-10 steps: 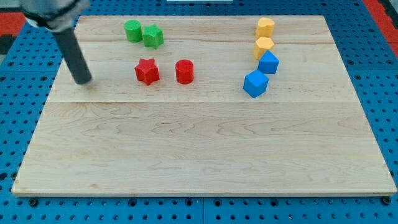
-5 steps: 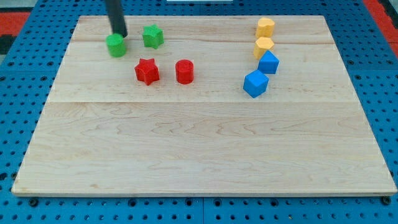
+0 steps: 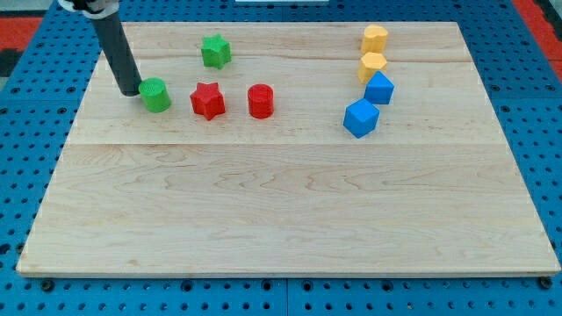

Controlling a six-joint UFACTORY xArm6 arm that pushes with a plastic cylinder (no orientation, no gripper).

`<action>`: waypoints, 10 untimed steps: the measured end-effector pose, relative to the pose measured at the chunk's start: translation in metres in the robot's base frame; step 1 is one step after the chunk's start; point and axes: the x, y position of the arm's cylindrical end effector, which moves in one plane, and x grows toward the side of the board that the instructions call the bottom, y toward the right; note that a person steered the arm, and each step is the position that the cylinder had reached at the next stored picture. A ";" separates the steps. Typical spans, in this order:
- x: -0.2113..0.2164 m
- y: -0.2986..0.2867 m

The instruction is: Place the green blocks in a horizontal line

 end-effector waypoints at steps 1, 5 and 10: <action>0.000 0.012; -0.133 0.035; -0.098 0.041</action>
